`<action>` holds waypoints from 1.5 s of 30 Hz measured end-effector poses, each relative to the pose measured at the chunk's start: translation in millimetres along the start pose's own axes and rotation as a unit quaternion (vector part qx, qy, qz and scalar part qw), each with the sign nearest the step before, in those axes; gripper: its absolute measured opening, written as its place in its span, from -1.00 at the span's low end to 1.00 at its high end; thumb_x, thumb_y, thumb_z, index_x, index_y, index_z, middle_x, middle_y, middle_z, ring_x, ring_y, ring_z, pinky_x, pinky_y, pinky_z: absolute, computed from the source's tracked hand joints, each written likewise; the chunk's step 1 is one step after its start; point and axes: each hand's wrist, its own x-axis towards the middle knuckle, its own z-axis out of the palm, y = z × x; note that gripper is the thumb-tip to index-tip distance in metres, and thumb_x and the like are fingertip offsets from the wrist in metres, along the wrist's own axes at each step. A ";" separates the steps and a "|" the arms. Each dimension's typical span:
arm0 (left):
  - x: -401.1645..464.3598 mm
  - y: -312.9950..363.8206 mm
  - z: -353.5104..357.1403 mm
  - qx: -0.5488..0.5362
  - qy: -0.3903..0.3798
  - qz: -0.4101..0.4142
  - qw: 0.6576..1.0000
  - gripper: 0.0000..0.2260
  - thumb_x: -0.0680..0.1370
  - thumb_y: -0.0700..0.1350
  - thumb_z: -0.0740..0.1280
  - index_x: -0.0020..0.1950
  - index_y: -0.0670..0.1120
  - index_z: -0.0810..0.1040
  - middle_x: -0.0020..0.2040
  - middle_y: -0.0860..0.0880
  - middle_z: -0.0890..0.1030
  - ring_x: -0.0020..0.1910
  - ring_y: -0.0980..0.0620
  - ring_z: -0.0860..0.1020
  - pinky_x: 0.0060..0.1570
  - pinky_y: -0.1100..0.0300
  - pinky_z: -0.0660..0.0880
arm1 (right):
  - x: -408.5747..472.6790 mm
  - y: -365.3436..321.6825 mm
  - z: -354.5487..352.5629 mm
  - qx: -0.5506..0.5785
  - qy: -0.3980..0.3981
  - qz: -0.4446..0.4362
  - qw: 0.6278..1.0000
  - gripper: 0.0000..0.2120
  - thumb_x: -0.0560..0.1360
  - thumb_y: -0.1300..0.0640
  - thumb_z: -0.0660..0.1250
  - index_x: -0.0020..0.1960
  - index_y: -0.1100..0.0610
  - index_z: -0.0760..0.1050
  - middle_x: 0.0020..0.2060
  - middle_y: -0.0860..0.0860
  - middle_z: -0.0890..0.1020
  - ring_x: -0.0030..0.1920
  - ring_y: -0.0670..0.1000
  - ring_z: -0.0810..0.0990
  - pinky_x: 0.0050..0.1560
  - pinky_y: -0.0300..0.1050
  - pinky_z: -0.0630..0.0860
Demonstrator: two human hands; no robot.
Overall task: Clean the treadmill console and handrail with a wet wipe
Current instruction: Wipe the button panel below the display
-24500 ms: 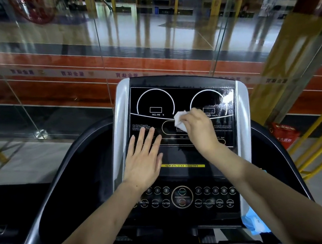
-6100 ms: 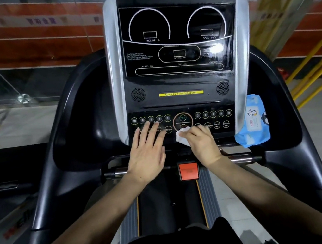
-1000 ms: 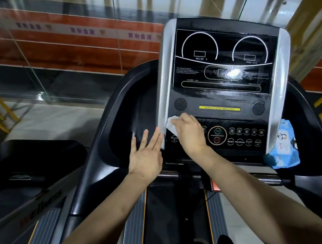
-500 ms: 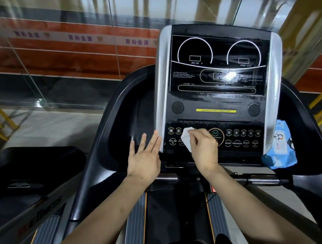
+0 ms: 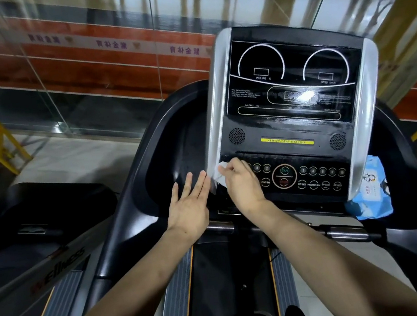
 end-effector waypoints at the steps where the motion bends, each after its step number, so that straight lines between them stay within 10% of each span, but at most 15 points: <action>1: 0.3 -0.1 0.4 -0.001 -0.002 -0.002 1.000 -0.29 0.68 -0.15 0.11 0.69 0.01 -0.28 0.68 0.10 -0.31 0.67 -0.08 -0.31 0.65 -0.20 -0.18 | -1.9 -1.7 1.3 -0.016 -0.010 -0.019 1.000 -0.73 0.53 0.34 0.29 0.19 0.17 0.59 0.04 0.14 0.53 0.05 0.17 0.48 -0.01 0.09 0.52; 15: -11.1 2.2 4.8 -0.024 -0.016 -0.025 0.999 -0.34 0.68 -0.09 0.16 0.72 0.02 -0.10 0.73 -0.01 -0.20 0.70 -0.11 -0.21 0.66 -0.18 -0.11 | -38.7 3.4 17.3 -0.016 -0.107 -0.057 0.992 -0.69 0.46 0.36 0.38 0.12 0.05 0.66 -0.05 0.02 0.50 0.05 0.12 0.54 0.08 -0.06 0.55; 21: -20.4 8.8 5.1 -0.083 0.088 -0.035 0.992 -0.58 0.69 -0.05 0.20 0.56 0.00 0.38 0.51 -0.06 0.42 0.54 -0.09 0.31 0.56 -0.05 0.21 | -57.4 26.0 -6.9 0.162 -0.058 0.086 0.981 -0.78 0.55 0.28 0.37 0.02 0.02 0.73 -0.04 -0.08 0.63 -0.06 -0.09 0.62 0.02 -0.29 0.49; 27: -13.8 42.0 -12.5 -0.275 0.195 -0.055 0.940 -0.91 0.65 0.01 0.33 0.04 0.05 0.61 -0.03 0.12 0.66 0.02 -0.02 0.59 0.07 -0.06 0.53 | -72.9 24.9 -39.0 0.466 0.031 0.251 0.848 -0.83 0.54 0.33 0.40 0.02 0.15 0.72 -0.03 -0.04 0.74 0.00 -0.14 0.69 0.04 -0.32 0.52; 33: -13.7 87.8 -26.3 -0.429 0.114 -0.067 0.894 -0.75 0.54 0.18 0.49 0.13 0.10 0.63 -0.13 0.21 0.67 -0.04 0.20 0.62 0.01 0.14 0.55 | -83.1 30.6 -51.0 0.570 0.078 0.309 0.758 -0.89 0.53 0.29 0.43 -0.03 0.14 0.71 -0.05 0.07 0.73 -0.01 0.02 0.67 0.15 -0.02 0.57; 45: 7.2 118.4 -32.0 -0.521 0.116 -0.076 0.842 -0.91 0.63 -0.14 0.40 -0.05 0.01 0.65 -0.09 0.11 0.69 -0.06 0.21 0.61 -0.04 0.42 0.47 | -81.6 63.4 -100.1 0.442 -0.004 0.270 0.855 -0.88 0.53 0.23 0.37 -0.11 0.06 0.63 -0.12 -0.08 0.69 -0.04 -0.14 0.62 -0.01 -0.27 0.46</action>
